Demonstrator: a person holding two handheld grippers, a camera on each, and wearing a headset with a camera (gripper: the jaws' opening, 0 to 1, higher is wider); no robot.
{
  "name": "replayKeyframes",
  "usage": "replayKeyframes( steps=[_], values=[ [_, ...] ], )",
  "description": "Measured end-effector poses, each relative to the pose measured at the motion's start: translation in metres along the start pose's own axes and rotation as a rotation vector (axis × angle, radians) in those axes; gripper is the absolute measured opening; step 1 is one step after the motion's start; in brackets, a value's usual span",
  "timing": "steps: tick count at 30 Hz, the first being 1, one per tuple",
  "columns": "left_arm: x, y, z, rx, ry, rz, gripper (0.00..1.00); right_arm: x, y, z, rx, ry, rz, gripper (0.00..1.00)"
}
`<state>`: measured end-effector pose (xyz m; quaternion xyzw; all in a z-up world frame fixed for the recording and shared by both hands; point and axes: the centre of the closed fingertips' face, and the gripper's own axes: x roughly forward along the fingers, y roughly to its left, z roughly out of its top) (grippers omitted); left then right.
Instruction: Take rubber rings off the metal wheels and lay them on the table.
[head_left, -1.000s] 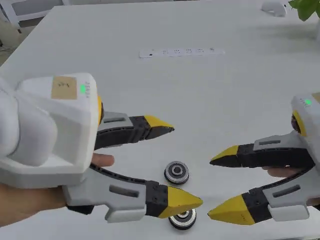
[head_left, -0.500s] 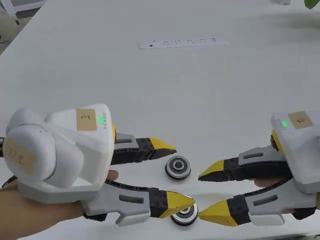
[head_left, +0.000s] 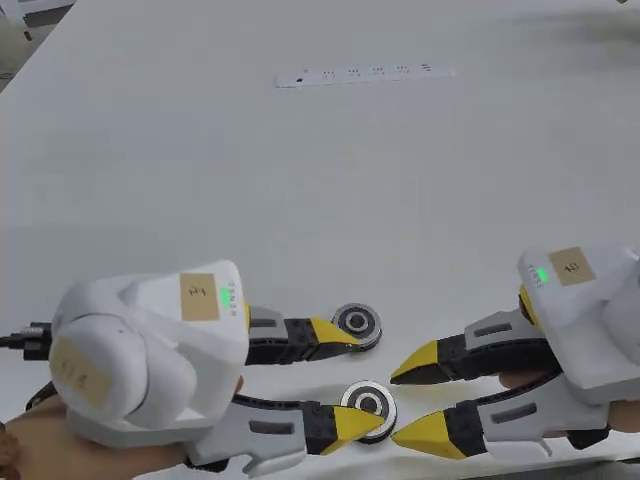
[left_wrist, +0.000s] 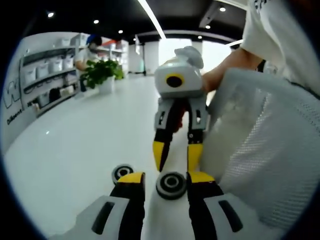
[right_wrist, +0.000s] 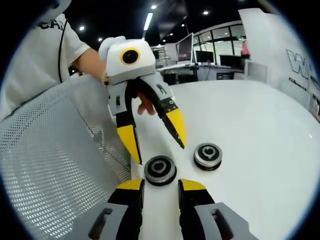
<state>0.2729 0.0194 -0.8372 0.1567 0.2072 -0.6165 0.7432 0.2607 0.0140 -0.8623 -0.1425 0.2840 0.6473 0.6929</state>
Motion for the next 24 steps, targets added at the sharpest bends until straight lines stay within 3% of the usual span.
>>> replayKeyframes(
  steps=[7,14,19,24],
  values=[
    [0.0069,-0.0099,-0.0102,0.030,0.038,-0.037,0.25,0.0013,-0.0019,0.0004,-0.005,-0.007,-0.005,0.22],
    [0.0090,-0.0041,-0.0083,0.048,0.015,-0.021,0.18,0.0042,-0.0015,-0.0007,-0.010,-0.001,0.000,0.22],
    [0.0084,-0.0095,-0.0118,0.129,-0.034,-0.035,0.15,0.0050,-0.0012,-0.0002,-0.023,-0.001,-0.001,0.21],
    [0.0088,-0.0079,-0.0089,0.127,-0.053,-0.038,0.15,0.0051,0.0011,-0.0001,-0.034,0.001,-0.007,0.19]
  ],
)
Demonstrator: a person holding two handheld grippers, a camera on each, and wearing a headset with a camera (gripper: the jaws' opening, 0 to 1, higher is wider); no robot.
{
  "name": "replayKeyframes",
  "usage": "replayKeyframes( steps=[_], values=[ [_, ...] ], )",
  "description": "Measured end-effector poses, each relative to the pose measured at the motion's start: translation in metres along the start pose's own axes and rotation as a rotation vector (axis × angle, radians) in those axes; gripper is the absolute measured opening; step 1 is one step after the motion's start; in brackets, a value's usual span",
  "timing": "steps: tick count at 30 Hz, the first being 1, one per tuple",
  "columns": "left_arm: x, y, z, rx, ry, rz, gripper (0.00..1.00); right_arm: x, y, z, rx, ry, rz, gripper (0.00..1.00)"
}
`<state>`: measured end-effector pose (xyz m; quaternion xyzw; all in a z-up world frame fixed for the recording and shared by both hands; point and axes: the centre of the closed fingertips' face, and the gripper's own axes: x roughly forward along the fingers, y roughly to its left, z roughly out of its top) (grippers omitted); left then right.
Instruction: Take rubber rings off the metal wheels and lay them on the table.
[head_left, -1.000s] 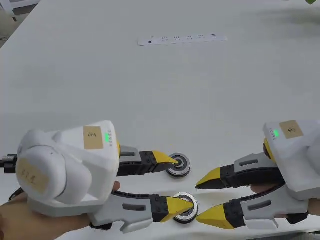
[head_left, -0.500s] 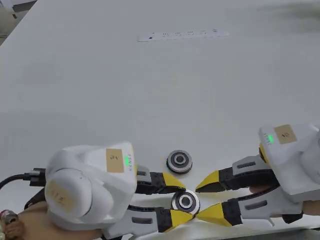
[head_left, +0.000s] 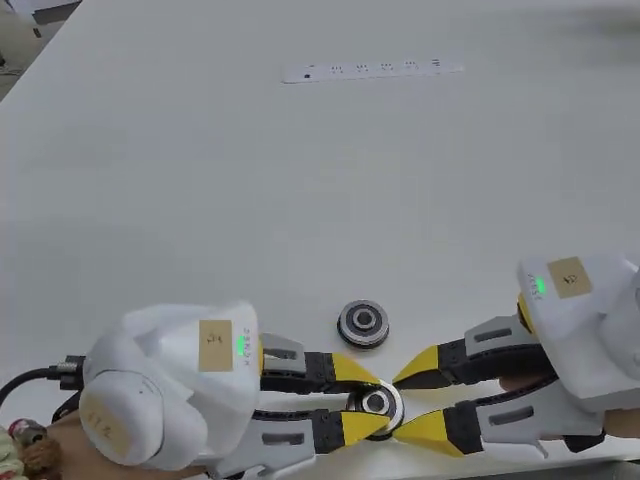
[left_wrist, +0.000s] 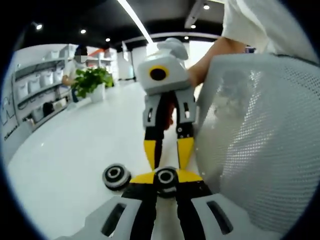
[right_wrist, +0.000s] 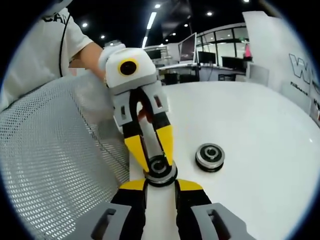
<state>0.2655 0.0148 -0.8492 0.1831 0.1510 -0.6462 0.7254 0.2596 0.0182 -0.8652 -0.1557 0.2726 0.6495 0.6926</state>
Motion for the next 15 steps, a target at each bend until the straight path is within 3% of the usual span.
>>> replayKeyframes(
  steps=[9,13,15],
  values=[
    [0.0006,0.0002,0.0000,0.005,-0.001,-0.005,0.15,-0.0011,-0.0009,-0.0006,-0.032,0.012,-0.013,0.17],
    [0.0008,0.0005,0.0001,0.001,-0.004,-0.003,0.15,-0.0028,-0.0037,-0.0063,-0.062,0.046,-0.031,0.08],
    [0.0007,0.0003,0.0002,0.002,-0.010,0.000,0.15,-0.0024,-0.0025,-0.0052,-0.041,0.031,-0.023,0.08]
  ],
)
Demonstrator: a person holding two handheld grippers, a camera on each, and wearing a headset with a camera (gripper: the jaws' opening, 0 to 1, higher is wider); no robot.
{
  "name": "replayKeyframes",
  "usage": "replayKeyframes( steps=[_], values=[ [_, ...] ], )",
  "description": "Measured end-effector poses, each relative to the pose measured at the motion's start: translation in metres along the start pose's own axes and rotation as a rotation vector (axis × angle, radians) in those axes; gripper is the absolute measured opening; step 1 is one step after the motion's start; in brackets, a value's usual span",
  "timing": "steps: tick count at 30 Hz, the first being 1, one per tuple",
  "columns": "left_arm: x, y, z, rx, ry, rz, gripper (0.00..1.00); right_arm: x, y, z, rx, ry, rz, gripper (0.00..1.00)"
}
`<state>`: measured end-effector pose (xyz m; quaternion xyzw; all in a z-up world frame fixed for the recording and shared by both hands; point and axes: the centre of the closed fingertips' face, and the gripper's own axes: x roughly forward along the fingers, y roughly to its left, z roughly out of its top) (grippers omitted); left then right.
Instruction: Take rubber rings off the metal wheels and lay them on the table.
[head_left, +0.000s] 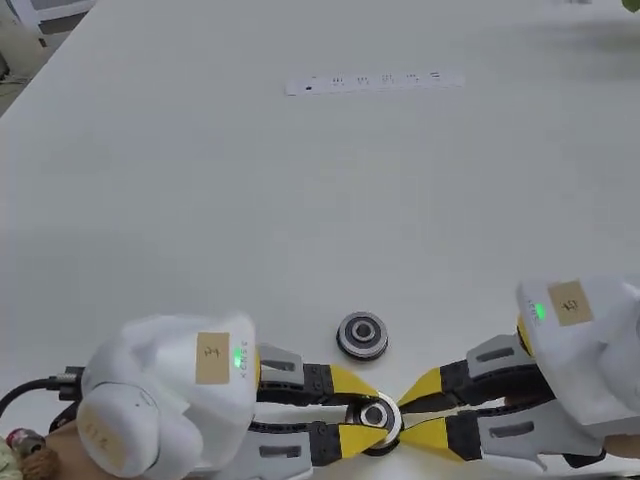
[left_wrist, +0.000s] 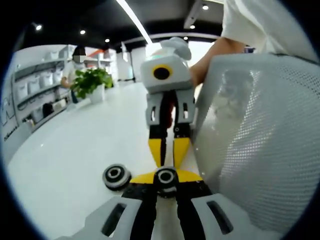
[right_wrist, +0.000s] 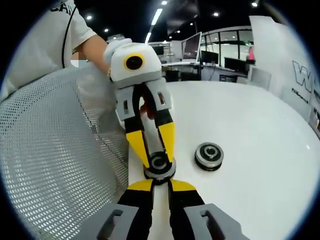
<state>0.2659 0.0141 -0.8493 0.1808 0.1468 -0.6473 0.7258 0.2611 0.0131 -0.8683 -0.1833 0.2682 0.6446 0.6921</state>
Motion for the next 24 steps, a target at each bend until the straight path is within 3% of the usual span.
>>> replayKeyframes(
  steps=[8,13,24],
  values=[
    [0.000,0.000,0.000,-0.002,-0.004,0.005,0.15,-0.001,-0.002,0.000,-0.041,0.016,-0.020,0.02],
    [0.001,0.001,0.001,0.001,-0.006,0.009,0.15,-0.002,-0.004,-0.001,-0.016,0.016,-0.035,0.00],
    [0.000,0.007,0.000,0.011,-0.005,0.038,0.14,-0.008,-0.019,-0.003,0.230,-0.024,-0.082,0.00]
  ],
)
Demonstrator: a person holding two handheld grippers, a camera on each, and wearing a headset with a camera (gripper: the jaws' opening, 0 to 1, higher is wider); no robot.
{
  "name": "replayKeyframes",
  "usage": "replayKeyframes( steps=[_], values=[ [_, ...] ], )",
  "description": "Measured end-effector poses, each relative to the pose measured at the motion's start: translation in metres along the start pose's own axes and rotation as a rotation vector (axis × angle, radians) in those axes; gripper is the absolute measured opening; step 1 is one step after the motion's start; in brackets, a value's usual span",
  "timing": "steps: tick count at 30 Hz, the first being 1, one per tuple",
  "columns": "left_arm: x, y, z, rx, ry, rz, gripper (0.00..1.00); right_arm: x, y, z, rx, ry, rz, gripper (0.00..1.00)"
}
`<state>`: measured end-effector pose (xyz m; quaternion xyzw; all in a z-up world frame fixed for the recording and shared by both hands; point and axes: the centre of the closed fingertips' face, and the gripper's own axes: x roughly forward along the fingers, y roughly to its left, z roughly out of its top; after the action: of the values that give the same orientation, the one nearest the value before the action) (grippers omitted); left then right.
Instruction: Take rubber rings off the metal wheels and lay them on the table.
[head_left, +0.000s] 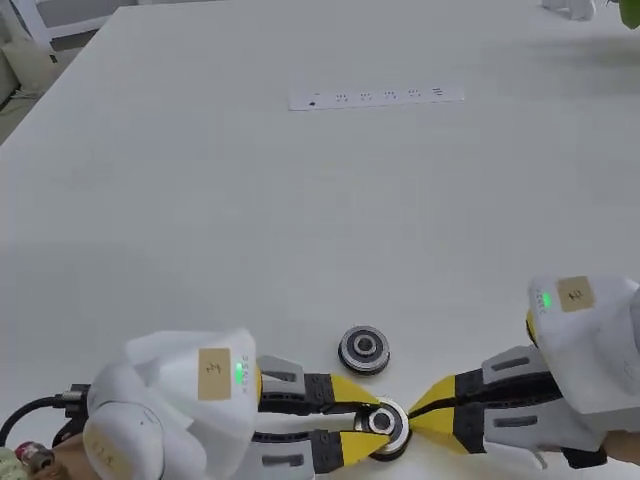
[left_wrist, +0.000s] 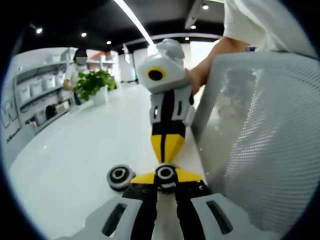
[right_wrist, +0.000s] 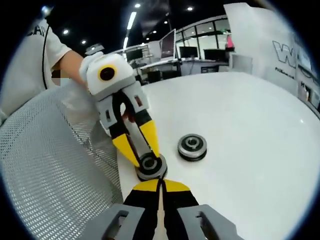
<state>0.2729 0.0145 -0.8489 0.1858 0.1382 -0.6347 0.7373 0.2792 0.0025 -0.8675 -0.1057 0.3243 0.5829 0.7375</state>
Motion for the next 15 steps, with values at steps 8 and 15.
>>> replayKeyframes(
  steps=[8,15],
  values=[
    [-0.0001,0.0003,0.0003,0.002,0.001,0.004,0.14,-0.0038,-0.0020,0.0051,0.052,-0.033,-0.002,0.00],
    [-0.0004,0.0004,0.0002,-0.004,-0.002,0.007,0.14,-0.0038,-0.0021,0.0043,0.247,-0.060,0.041,0.00]
  ],
)
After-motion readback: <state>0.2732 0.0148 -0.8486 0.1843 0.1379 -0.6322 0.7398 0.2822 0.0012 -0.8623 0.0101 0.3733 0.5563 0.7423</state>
